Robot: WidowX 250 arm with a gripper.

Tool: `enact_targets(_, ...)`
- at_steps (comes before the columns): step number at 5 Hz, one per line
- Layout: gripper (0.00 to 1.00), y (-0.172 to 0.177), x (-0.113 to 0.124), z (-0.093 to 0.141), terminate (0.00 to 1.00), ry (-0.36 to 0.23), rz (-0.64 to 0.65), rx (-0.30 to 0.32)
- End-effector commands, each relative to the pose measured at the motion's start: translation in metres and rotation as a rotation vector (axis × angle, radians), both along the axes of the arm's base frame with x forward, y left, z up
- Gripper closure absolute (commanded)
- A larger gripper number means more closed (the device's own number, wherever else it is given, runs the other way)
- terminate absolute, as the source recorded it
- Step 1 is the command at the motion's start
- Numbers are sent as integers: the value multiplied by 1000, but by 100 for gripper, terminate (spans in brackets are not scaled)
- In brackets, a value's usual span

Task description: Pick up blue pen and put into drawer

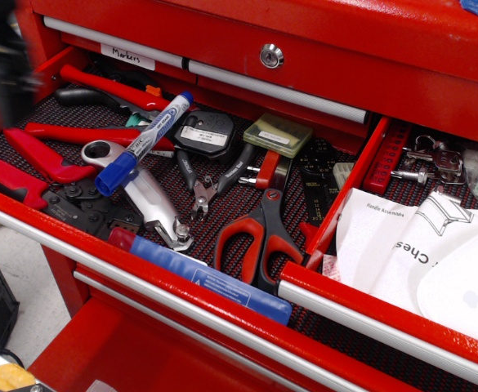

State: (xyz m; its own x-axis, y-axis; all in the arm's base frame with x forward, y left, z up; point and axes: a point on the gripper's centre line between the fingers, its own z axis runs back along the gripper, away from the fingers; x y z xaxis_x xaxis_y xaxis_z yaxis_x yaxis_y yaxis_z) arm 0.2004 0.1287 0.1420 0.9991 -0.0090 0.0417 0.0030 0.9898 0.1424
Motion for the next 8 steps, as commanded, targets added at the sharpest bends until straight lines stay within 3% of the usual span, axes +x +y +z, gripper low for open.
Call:
enact_targets(1,0,-3,48,-11,0,-120,-33,31)
enact_targets(4,0,-29,79,-59,0,-170,-187,-102)
enact_targets(6,0,-34,86,-79,0,-216,-204,-145)
enact_targets(7,0,-34,86,-90,0,-198,-166,-170)
enact_targets(8,100,-38,89,-89,0,-200,-140,-181)
